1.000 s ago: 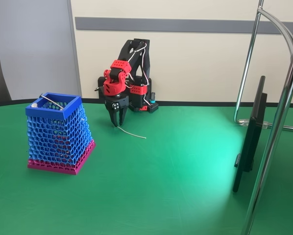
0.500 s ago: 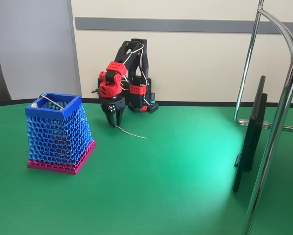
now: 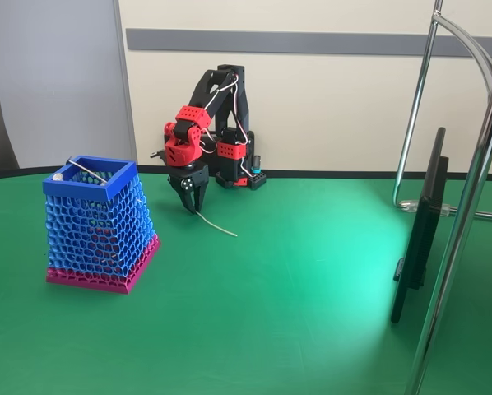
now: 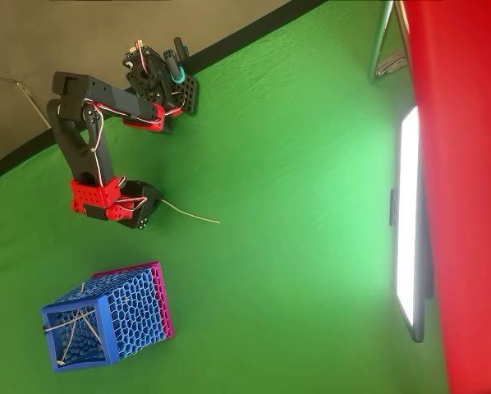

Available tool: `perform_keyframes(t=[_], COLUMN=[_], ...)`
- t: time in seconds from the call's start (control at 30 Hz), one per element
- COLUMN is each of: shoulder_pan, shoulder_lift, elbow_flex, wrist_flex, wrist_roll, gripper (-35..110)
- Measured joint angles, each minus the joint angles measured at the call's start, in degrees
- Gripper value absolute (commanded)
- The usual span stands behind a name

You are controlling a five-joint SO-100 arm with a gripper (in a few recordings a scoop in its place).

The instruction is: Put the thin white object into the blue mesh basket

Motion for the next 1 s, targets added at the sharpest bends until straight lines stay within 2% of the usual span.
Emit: perform_keyframes(t=[0.23,0.63,0.77,1.0], shoulder_pan=[0.0,-0.1,2.7,5.4], shoulder_lift=[5.4,15.4,19.3,20.9], elbow_flex=[0.3,-1.1,-2.6,-5.3], wrist_flex=[-0.1,-9.0,-26.6,-42.2], wrist_roll=[-1.1,-0.6,0.0,-1.3], gripper=[1,1,1,1])
